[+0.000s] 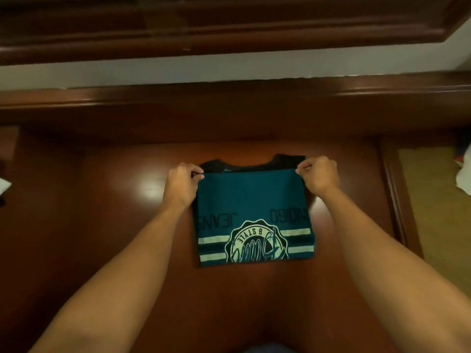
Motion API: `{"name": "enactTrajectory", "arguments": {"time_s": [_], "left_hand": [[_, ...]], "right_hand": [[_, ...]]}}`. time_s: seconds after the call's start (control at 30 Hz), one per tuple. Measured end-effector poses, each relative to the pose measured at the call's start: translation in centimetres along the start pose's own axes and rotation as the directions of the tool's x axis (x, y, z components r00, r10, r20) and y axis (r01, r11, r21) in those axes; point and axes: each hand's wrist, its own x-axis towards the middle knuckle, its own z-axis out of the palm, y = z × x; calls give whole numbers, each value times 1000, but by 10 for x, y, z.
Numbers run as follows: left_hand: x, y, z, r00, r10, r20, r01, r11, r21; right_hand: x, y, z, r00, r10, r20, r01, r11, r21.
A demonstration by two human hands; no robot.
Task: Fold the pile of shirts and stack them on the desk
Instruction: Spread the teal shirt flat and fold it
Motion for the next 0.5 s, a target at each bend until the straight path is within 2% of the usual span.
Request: {"name": "enactTrajectory", "arguments": {"time_s": [0.07,0.13,0.2,0.27,0.33,0.43,0.5], "left_hand": [[-1,-4,5,1000,8,-20,-7,999,32],[-5,-7,7,990,96,-102,-84,990,117],[-10,-6,6,940,313,-136,-277,932,233],[-15,-7,7,851,524,-31,-487,810,327],[-23,-13,10,807,578,117,-576,730,367],[-39,-27,11,858,485,171,-511,770,382],[-50,-30,9,891,422,168,-452,791,412]], "right_hand": [[1,4,10,999,32,-25,-31,999,13],[-4,7,15,993,27,-114,-22,999,50],[-16,8,13,970,-34,-243,45,998,41],[-37,7,10,954,-134,-267,137,991,-7],[-60,8,14,962,-249,-114,240,967,-86],[-100,13,30,921,-340,191,387,857,-341],[-120,19,41,898,-360,251,439,739,-511]]}}
